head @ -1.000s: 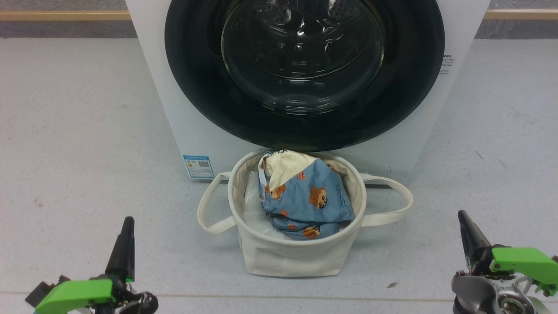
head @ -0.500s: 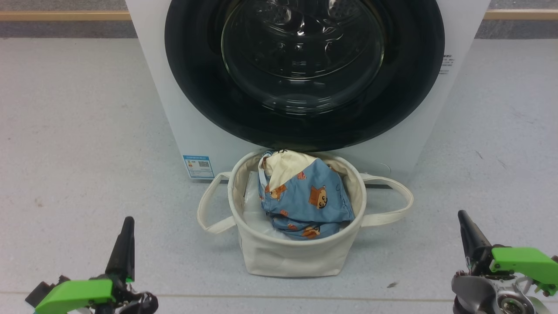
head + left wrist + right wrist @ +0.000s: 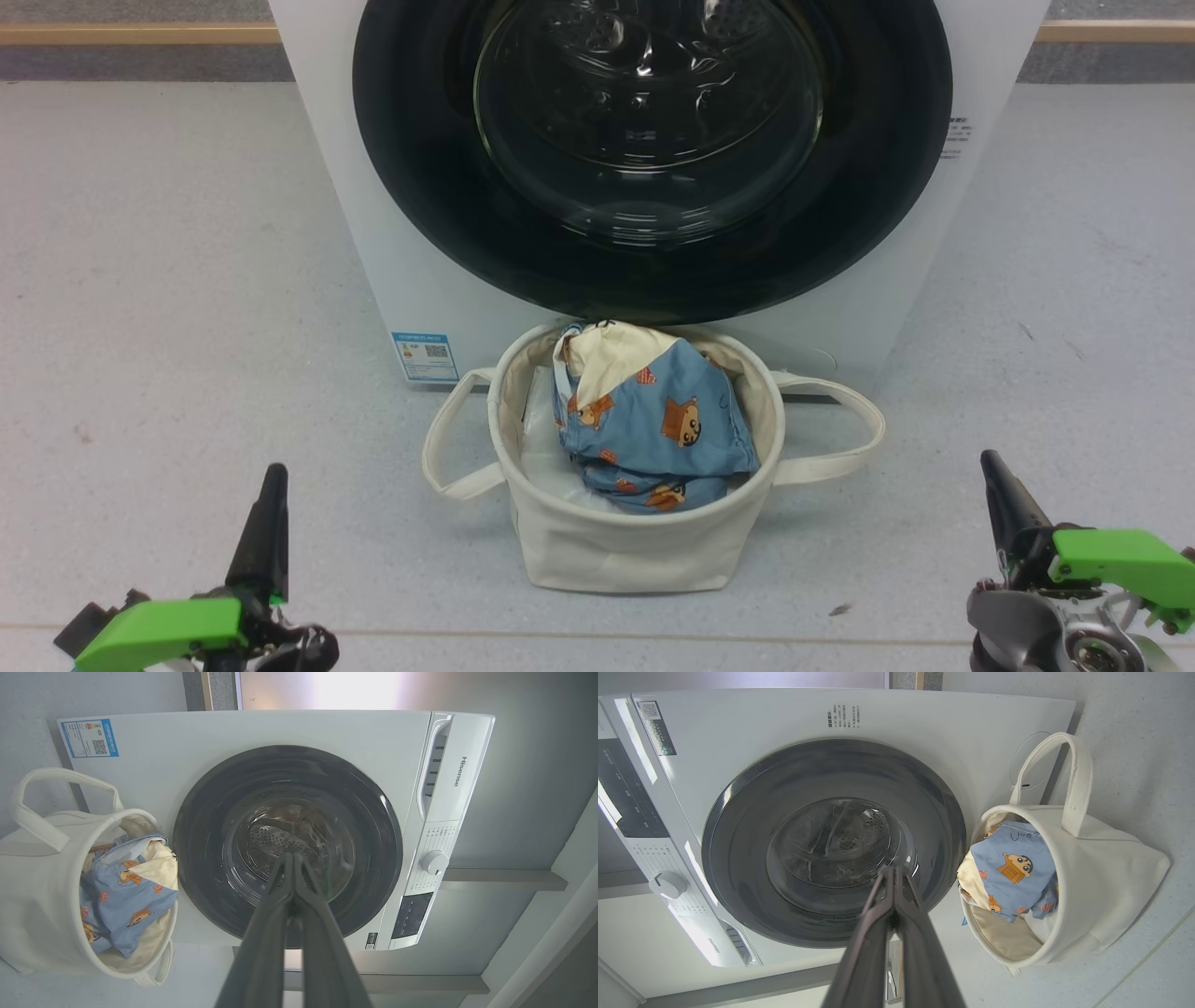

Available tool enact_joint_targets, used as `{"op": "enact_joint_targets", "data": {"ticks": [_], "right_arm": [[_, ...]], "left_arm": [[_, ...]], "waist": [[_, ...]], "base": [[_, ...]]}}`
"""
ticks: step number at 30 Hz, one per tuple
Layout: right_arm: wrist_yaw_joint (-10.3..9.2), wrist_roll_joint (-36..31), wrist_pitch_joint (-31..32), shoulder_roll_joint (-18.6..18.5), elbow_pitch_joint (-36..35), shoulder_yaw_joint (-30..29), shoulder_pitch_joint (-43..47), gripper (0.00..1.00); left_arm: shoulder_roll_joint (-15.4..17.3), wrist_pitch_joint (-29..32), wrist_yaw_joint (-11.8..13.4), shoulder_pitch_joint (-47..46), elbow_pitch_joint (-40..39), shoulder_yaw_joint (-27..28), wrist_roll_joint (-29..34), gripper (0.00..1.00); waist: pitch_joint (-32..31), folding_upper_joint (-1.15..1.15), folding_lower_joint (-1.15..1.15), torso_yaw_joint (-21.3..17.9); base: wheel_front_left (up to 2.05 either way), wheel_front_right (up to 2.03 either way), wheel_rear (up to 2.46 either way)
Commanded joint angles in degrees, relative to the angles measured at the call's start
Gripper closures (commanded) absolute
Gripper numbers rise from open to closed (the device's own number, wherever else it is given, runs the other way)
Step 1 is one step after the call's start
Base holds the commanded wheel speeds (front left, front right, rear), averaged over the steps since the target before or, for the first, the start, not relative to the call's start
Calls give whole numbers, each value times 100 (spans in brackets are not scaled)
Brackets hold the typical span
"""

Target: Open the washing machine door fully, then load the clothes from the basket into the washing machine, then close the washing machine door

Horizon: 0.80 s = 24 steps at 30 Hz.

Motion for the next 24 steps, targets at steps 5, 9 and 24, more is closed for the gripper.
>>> {"op": "enact_joint_targets", "data": {"ticks": [5,9,24], "right_arm": [[1,32,-38,-150,-221,85,-117,100],[1,32,-38,-150,-221,85,-117,100],[1,32,-38,-150,-221,85,-117,100]], "left_arm": [[35,41,-31,-138,-203,202,21,100],[35,41,-31,-138,-203,202,21,100],[35,42,-31,-138,-203,202,22,100]], "waist": [[0,0,0,0],[0,0,0,0],[0,0,0,0]], "base": [[0,0,0],[0,0,0],[0,0,0]]}}
